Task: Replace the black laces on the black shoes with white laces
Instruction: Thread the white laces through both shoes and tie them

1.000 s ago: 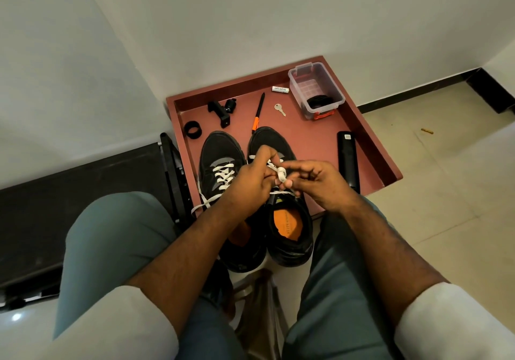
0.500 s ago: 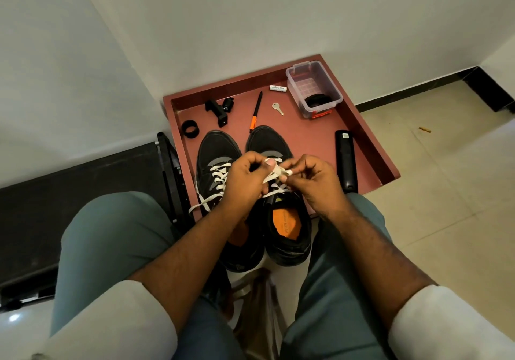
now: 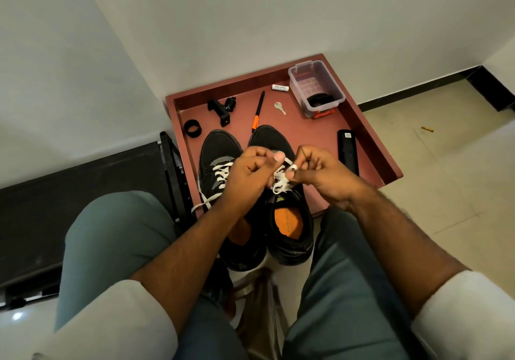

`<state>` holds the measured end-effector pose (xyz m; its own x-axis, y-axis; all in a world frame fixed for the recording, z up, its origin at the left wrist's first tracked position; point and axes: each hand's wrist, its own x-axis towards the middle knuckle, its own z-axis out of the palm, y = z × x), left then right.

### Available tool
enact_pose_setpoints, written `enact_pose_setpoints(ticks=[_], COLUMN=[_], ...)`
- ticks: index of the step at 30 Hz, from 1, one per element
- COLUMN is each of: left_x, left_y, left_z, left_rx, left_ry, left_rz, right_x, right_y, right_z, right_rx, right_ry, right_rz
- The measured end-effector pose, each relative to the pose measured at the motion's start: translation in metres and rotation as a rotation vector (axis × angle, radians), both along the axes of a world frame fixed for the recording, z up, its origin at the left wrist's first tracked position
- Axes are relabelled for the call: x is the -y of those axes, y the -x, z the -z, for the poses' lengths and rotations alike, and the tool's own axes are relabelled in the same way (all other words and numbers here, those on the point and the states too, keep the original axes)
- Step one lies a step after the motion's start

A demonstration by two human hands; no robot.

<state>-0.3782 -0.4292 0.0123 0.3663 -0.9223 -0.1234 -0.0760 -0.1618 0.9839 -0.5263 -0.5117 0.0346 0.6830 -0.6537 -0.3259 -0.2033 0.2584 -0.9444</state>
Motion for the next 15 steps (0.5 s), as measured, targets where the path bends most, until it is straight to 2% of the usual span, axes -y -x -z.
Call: enact_pose_setpoints(ticks=[3,4,7,12,15], left_x=[-0.006,-0.007,-0.013,-0.019,-0.028], left_y=[0.000,0.000,-0.005,-0.002,-0.005], left_z=[0.005,0.007,0.013,0.015,0.011], left_rx=[0.336,0.398,0.379,0.498,0.563], left_ry=[0.060,0.073,0.139,0.043,-0.171], left_rz=[0.175,0.238,0.321,0.118,-0.109], right_x=[-0.005,-0.007,-0.013,-0.019,-0.010], right_y=[0.003,0.003,0.003,-0.004,0.011], right_z=[-0.001,0.001,0.003,0.008,0.026], right_rx=[0.094,0.114,0.147,0.094,-0.037], right_ry=[-0.183,-0.211,-0.232,-0.216,-0.235], right_rz=[0.097,0.137,0.199,0.260,0.521])
